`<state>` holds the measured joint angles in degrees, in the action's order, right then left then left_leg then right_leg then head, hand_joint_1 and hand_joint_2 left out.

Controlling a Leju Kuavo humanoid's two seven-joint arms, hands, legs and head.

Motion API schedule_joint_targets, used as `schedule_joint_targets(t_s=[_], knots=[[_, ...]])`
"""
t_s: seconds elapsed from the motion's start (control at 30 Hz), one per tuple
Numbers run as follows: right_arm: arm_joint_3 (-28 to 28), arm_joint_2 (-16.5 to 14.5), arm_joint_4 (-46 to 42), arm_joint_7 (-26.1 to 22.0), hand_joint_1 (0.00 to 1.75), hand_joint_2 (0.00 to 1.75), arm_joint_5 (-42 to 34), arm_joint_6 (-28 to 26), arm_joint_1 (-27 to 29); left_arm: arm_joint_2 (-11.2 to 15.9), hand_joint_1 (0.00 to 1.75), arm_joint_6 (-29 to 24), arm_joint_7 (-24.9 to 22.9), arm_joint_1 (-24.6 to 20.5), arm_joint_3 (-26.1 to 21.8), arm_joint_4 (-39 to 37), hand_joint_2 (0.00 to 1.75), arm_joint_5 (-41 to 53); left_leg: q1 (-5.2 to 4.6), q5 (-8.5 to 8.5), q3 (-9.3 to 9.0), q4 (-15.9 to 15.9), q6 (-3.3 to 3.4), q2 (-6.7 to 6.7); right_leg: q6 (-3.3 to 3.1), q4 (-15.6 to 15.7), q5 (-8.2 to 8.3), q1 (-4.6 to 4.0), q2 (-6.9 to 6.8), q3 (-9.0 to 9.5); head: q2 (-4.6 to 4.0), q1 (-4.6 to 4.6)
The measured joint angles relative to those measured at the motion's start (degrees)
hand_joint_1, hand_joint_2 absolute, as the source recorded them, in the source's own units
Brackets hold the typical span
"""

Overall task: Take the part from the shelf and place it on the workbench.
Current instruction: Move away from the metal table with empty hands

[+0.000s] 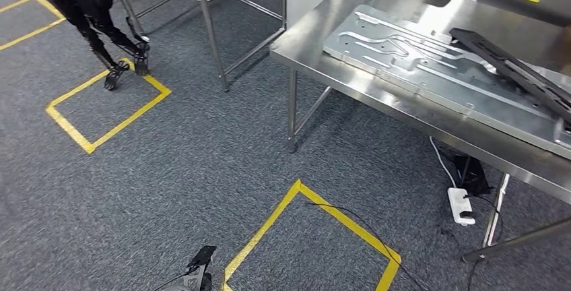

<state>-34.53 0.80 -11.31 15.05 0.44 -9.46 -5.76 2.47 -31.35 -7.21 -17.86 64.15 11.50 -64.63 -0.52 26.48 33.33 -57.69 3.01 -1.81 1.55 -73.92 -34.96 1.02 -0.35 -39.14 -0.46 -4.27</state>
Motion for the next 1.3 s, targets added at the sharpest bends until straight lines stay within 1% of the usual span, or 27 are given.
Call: schedule_joint_targets(t_s=[0.03,0.07,0.13,0.2,0.27,0.3,0.37,0.4,0.43,0.47,0.5,0.53,0.57,0.63,0.7,0.77,0.8,0.83,0.9,0.97,1.0,1.03,1.07,1.1,1.17,1.23,1.3], knots=[[-0.1,0.0,0.0,0.0,0.00,0.00,-0.1,0.0,0.0,0.0,0.00,0.1,-0.2,0.0,0.0,0.0,0.00,0.2,-0.03,0.01,0.13,-0.2,-0.01,-0.70,-0.04,1.0,1.21,0.02,0.12,0.43,0.00,-0.01],[-0.1,0.0,0.0,-0.1,0.00,0.00,-0.3,0.1,-0.1,0.0,0.00,0.1,-0.3,0.0,0.0,0.0,0.00,0.4,-0.02,0.07,0.28,-0.6,-0.06,-1.43,-0.11,4.0,3.16,0.07,0.39,1.82,0.00,-0.01],[-0.2,0.1,0.0,-0.3,0.00,0.00,-0.6,0.8,-0.5,0.0,0.00,0.1,-0.4,-0.2,0.0,0.0,0.00,0.8,0.00,0.33,0.82,-1.5,-0.37,-2.73,-0.23,10.6,5.62,0.24,2.42,4.97,0.00,0.02],[-0.2,0.2,0.1,-0.4,0.00,0.00,-0.6,1.7,-0.6,0.0,0.00,0.0,-0.4,-0.3,0.0,0.0,0.00,1.0,0.05,0.37,1.53,-2.1,-0.96,-3.83,-0.40,13.2,5.90,0.26,3.81,6.21,0.00,0.01],[-0.3,0.2,0.1,-0.4,0.00,0.00,-0.6,2.2,-0.5,0.1,0.00,0.0,-0.3,-0.1,0.0,0.0,0.00,0.9,0.15,0.08,2.00,-2.0,-1.63,-4.75,-0.90,13.5,6.24,0.24,2.92,6.23,0.00,0.01],[-0.4,0.2,0.1,-0.4,0.00,0.00,-0.6,2.4,-0.5,0.2,0.00,0.0,-0.1,0.0,0.0,0.0,0.00,0.7,0.11,0.25,2.25,-2.2,-1.95,-4.30,-1.26,13.7,6.45,0.32,2.36,6.30,0.00,-0.03],[-0.5,0.2,0.2,-0.4,0.00,0.00,-0.6,2.8,-0.4,0.3,0.00,0.0,0.2,0.1,0.0,0.0,0.00,0.5,0.12,2.16,3.68,-5.1,-2.61,-1.86,-1.86,14.2,6.80,0.60,1.16,6.41,0.00,-0.52],[-0.6,0.2,0.2,-0.4,0.00,0.00,-0.6,3.0,-0.4,0.3,0.00,0.0,0.3,0.0,0.0,0.0,0.00,0.4,0.24,3.81,5.00,-8.1,-2.99,-0.31,-1.99,14.3,6.86,0.56,0.54,6.45,0.00,-0.78],[-0.7,0.1,0.2,-0.4,0.00,0.00,-0.5,3.3,-0.3,0.2,0.00,0.0,0.5,-0.1,0.0,0.0,0.00,0.4,0.47,5.47,6.64,-11.7,-3.33,0.56,-2.06,14.3,6.85,0.53,-0.16,6.43,0.00,-0.96],[-0.8,0.1,0.3,-0.4,0.00,0.00,-0.4,3.5,-0.2,0.1,0.00,0.0,0.6,-0.2,0.0,0.0,0.00,0.4,0.69,6.55,8.05,-14.7,-3.60,0.97,-2.07,14.3,6.81,0.50,-0.87,6.41,0.00,-0.94],[-0.9,0.1,0.3,-0.4,0.00,0.00,-0.3,3.7,-0.2,0.1,0.00,-0.1,0.6,-0.2,0.0,0.0,0.00,0.4,0.86,6.75,8.78,-16.4,-3.80,1.21,-2.07,14.3,6.77,0.51,-1.58,6.41,0.00,-0.96],[-0.9,0.0,0.3,-0.4,0.00,0.00,-0.2,3.9,-0.1,0.1,0.00,-0.1,0.6,-0.2,0.0,0.0,0.00,0.4,0.99,5.92,8.49,-15.9,-3.91,1.41,-2.05,14.3,6.71,0.54,-2.21,6.44,0.00,-0.96],[-1.0,-0.1,0.3,-0.4,0.00,0.00,-0.1,4.0,-0.2,0.1,0.00,-0.2,0.7,-0.2,0.0,0.0,0.00,0.4,1.06,4.20,7.04,-13.2,-3.91,1.75,-1.97,14.3,6.65,0.57,-2.77,6.52,0.00,-0.97],[-1.1,-0.3,0.3,-0.4,0.00,0.00,0.1,4.1,-0.3,0.1,0.00,-0.2,0.7,-0.4,0.0,0.0,0.00,0.5,0.78,1.18,3.03,-5.4,-3.58,3.58,-1.63,14.3,6.46,0.48,-3.83,6.79,0.00,-0.96],[-1.3,-0.5,0.3,-0.5,0.00,0.00,0.3,4.1,-0.6,0.1,0.00,-0.2,0.7,-0.9,0.0,0.0,0.00,0.6,0.23,0.35,1.07,-1.3,-2.90,4.73,-1.06,14.5,6.36,0.25,-4.85,7.03,0.00,-0.90],[-1.4,-0.5,0.3,-0.5,0.00,0.00,0.4,4.1,-1.0,0.2,0.00,-0.3,0.7,-1.0,0.0,0.0,0.00,0.6,0.02,0.24,1.08,-1.0,-2.21,3.80,-0.38,14.8,6.37,0.10,-5.82,7.36,0.00,-0.88],[-1.4,-0.5,0.3,-0.5,0.00,0.00,0.4,4.1,-1.2,0.2,0.00,-0.3,0.7,-1.0,0.0,0.0,0.00,0.6,0.15,0.05,0.97,-0.7,-1.90,3.24,-0.02,14.8,6.21,0.18,-5.67,7.47,0.00,-0.86],[-1.5,-0.5,0.3,-0.5,0.00,0.00,0.4,4.2,-1.5,0.3,0.00,-0.4,0.8,-1.0,0.0,0.0,0.00,0.6,0.28,-0.18,0.80,-0.4,-1.50,2.70,0.27,14.2,5.63,0.25,-4.75,7.26,0.00,-0.83],[-1.5,-0.5,0.3,-0.5,0.00,0.00,0.4,4.3,-1.8,0.3,0.00,-0.6,0.9,-1.3,0.0,0.0,0.00,0.6,0.50,-0.54,0.57,0.1,-0.65,1.71,0.49,9.3,2.84,0.37,-1.81,4.98,0.00,-0.58],[-1.5,-0.5,0.3,-0.5,0.00,0.00,0.4,4.4,-1.7,0.3,0.00,-0.7,0.9,-1.5,0.0,0.0,0.00,0.5,0.37,-0.58,0.64,0.1,-0.21,0.53,0.45,1.6,-0.33,0.19,-0.20,1.12,0.00,-0.40],[-1.5,-0.5,0.3,-0.5,0.00,0.00,0.5,4.4,-1.7,0.3,0.00,-0.7,1.0,-1.5,0.0,0.0,0.00,0.5,0.31,-0.57,0.65,0.1,-0.19,-0.16,0.45,-0.8,-0.72,0.11,0.00,-0.20,0.00,-0.39],[-1.5,-0.5,0.3,-0.4,0.00,0.00,0.5,4.4,-1.6,0.3,0.00,-0.7,1.0,-1.4,0.0,0.0,0.00,0.5,0.26,-0.56,0.65,0.0,-0.20,-0.91,0.42,-1.0,0.06,0.07,0.10,-0.54,0.00,-0.40],[-1.6,-0.6,0.3,-0.4,0.00,0.00,0.5,4.4,-1.6,0.3,0.00,-0.7,1.0,-1.4,0.0,0.0,0.00,0.5,0.25,-0.51,0.65,-0.2,-0.25,-1.68,0.35,1.1,1.85,0.09,0.30,0.23,0.00,-0.39],[-1.6,-0.6,0.3,-0.4,0.00,0.00,0.5,4.4,-1.7,0.3,0.00,-0.7,1.0,-1.4,0.0,0.0,0.00,0.5,0.28,-0.41,0.66,-0.5,-0.35,-2.43,0.24,4.8,4.09,0.14,0.82,1.82,0.00,-0.39],[-1.7,-0.6,0.3,-0.4,0.00,0.00,0.6,4.6,-1.8,0.2,0.00,-0.7,1.0,-1.4,0.0,0.0,0.00,0.5,0.21,-0.07,0.97,-1.2,-0.78,-3.72,-0.05,11.4,6.49,0.32,2.97,4.76,0.00,-0.39],[-1.8,-0.6,0.3,-0.5,0.00,0.00,0.6,5.0,-2.0,0.2,0.00,-0.8,1.1,-1.5,0.0,0.0,0.00,0.5,0.20,-0.02,1.50,-1.5,-1.37,-4.74,-0.48,13.5,6.46,0.28,3.97,5.75,0.00,-0.35],[-1.9,-0.6,0.3,-0.5,0.00,0.00,0.6,5.2,-2.0,0.3,0.00,-0.9,1.1,-1.4,0.0,0.0,0.00,0.5,0.31,-0.18,1.90,-1.4,-1.99,-5.37,-1.20,13.9,6.76,0.32,2.86,6.04,0.00,-0.28]])
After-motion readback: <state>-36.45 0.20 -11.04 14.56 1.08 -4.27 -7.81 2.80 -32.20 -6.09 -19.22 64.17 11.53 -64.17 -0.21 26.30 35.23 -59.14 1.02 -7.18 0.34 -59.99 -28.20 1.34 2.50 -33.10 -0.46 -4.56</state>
